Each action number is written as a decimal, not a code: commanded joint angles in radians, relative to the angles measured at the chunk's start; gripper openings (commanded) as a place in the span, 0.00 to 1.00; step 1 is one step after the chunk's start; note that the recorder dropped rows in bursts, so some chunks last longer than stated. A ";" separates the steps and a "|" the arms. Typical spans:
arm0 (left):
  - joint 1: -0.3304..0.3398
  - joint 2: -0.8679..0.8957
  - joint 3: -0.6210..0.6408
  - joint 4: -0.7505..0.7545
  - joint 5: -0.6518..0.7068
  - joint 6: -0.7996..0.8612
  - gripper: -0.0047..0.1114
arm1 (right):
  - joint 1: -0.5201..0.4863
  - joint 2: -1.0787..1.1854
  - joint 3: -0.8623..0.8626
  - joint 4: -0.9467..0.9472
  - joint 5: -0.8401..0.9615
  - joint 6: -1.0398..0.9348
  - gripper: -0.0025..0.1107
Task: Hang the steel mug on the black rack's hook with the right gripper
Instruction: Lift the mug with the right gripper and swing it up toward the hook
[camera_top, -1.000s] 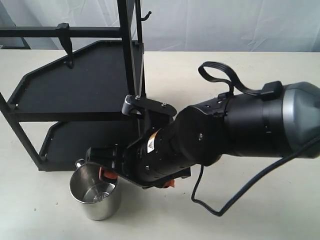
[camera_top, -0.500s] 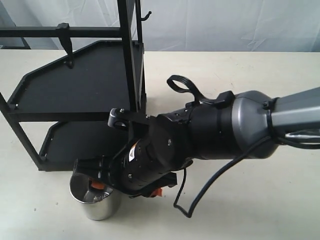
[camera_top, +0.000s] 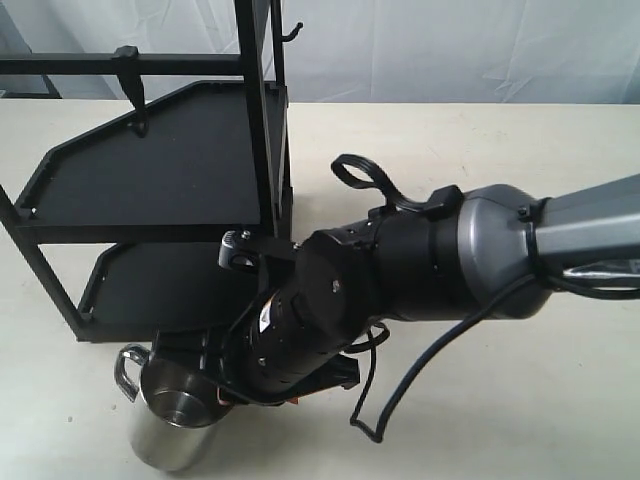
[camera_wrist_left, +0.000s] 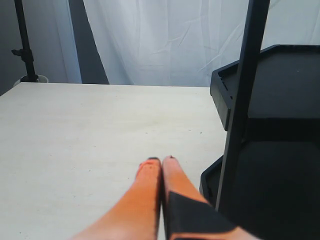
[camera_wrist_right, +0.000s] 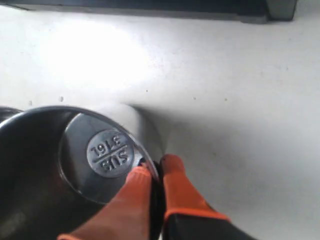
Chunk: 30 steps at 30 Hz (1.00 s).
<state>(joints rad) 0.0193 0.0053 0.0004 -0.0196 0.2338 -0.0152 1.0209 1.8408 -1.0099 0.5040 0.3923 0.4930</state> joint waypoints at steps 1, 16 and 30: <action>0.001 -0.005 0.000 -0.001 -0.003 -0.002 0.05 | -0.001 -0.018 -0.005 0.020 0.051 -0.007 0.01; 0.001 -0.005 0.000 -0.001 -0.003 -0.002 0.05 | -0.003 -0.329 -0.005 0.261 0.044 -0.233 0.01; 0.001 -0.005 0.000 -0.001 -0.003 -0.002 0.05 | -0.008 -0.442 -0.003 0.350 -0.011 -0.225 0.01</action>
<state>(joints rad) 0.0193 0.0053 0.0004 -0.0196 0.2338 -0.0152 1.0209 1.4236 -1.0096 0.8574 0.3803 0.2717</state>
